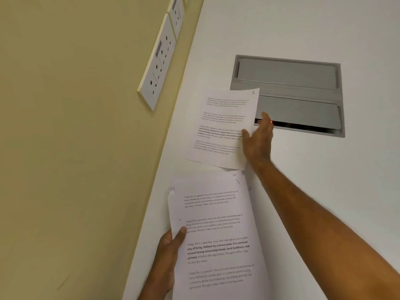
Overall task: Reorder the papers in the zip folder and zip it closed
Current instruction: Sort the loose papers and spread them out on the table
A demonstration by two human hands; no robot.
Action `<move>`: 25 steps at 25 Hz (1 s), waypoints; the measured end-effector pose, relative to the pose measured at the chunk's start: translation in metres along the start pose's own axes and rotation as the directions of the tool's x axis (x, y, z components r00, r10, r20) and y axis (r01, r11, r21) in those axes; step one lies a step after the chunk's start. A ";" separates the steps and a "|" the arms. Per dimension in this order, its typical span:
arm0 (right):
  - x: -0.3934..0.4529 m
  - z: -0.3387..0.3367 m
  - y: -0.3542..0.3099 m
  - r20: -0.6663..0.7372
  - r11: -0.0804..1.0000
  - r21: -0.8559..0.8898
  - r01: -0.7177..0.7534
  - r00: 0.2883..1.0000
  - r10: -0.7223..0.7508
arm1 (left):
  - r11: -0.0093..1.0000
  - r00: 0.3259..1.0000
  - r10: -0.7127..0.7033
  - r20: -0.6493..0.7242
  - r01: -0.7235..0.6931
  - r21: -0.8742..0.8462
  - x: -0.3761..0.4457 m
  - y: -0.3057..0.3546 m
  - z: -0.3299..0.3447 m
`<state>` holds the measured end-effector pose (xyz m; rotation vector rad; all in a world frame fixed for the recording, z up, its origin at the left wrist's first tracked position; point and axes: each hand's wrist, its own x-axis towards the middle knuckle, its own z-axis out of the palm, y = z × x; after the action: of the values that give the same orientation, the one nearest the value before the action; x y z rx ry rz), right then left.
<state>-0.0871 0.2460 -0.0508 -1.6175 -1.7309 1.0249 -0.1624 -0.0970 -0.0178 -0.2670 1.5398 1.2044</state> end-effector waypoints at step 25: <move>-0.123 -0.126 0.064 0.126 0.920 0.164 -0.357 0.932 0.339 | 0.995 0.986 0.004 0.167 0.012 -0.095 0.008 0.026 0.066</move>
<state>0.0673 0.1438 -0.0208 -1.8185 -1.3805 1.4067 -0.1438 -0.0299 -0.0016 -0.2261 1.3384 1.2669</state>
